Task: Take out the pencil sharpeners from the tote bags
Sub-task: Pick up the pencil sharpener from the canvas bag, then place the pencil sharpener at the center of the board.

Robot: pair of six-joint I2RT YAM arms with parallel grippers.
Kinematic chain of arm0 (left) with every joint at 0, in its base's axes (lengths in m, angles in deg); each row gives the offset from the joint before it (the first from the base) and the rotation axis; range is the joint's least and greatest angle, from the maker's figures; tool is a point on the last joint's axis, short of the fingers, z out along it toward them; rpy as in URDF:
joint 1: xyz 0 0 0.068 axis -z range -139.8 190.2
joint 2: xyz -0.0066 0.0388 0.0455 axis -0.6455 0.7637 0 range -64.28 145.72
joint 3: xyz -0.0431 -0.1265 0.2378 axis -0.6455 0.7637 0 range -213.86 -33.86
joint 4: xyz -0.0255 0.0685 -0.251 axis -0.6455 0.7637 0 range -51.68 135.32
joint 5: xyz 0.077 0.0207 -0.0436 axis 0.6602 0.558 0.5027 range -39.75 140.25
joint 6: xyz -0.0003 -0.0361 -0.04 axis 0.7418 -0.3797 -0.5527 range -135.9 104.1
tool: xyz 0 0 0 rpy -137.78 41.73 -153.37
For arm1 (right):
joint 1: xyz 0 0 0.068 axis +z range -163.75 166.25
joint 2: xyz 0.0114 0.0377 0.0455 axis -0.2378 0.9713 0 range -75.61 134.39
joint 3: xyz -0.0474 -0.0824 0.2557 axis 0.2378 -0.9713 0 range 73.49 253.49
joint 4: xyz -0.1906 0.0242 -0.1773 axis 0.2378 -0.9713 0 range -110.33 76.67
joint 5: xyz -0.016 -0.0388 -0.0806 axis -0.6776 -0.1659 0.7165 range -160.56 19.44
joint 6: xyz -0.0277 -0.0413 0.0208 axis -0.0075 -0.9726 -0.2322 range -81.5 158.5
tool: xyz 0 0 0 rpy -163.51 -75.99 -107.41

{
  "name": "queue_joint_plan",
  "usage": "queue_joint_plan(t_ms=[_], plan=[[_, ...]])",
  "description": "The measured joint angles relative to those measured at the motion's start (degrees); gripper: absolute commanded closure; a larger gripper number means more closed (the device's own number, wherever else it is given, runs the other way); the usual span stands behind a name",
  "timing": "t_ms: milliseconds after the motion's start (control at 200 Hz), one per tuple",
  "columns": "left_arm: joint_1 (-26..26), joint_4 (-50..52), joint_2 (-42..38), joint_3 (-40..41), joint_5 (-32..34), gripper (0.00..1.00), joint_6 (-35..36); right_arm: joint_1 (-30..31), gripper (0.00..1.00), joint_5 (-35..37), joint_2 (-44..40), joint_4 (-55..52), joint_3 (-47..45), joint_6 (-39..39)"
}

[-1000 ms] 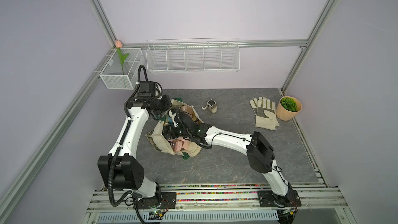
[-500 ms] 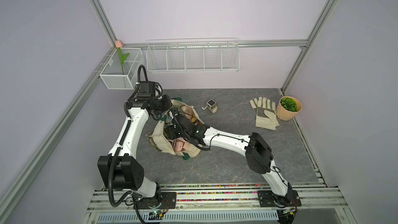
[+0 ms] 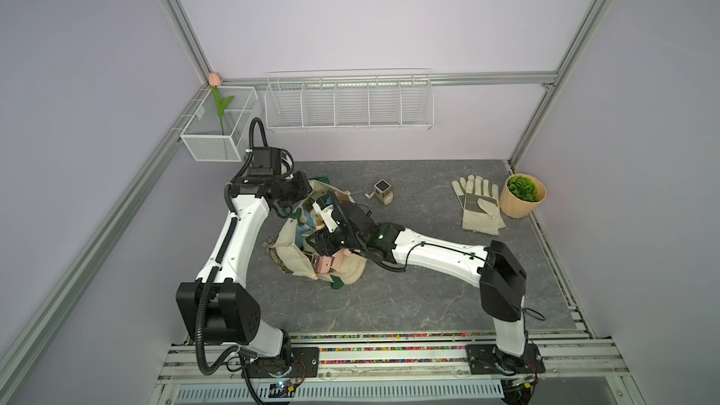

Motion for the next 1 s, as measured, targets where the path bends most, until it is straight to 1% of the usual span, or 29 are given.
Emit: queue_joint_plan(t_ms=[155, 295, 425, 565, 830, 910, 1000], plan=[[0.0, 0.0, 0.0, 0.0, 0.0, 1.00, 0.0, -0.3, 0.54, -0.5, -6.7, -2.8, -1.9, -4.3], [0.0, 0.0, 0.0, 0.0, 0.0, 1.00, 0.0, -1.7, 0.54, 1.1, -11.3, -7.2, -3.0, -7.6], [0.0, 0.0, 0.0, 0.0, 0.1, 1.00, 0.0, -4.7, 0.54, 3.7, -14.4, -11.4, -3.6, -9.8], [0.0, 0.0, 0.0, 0.0, 0.2, 1.00, 0.0, -9.9, 0.54, 7.5, -16.3, -16.6, -3.6, -11.2], [0.0, 0.0, 0.0, 0.0, 0.5, 1.00, 0.0, -24.0, 0.54, 13.4, -15.5, -24.1, -2.8, -11.2], [0.0, 0.0, 0.0, 0.0, 0.6, 1.00, 0.0, -27.7, 0.54, 13.9, -12.2, -26.4, 0.5, -10.9], [0.0, 0.0, 0.0, 0.0, 0.6, 1.00, 0.0, -29.9, 0.54, 14.1, -6.3, -28.2, 6.2, -10.9]])
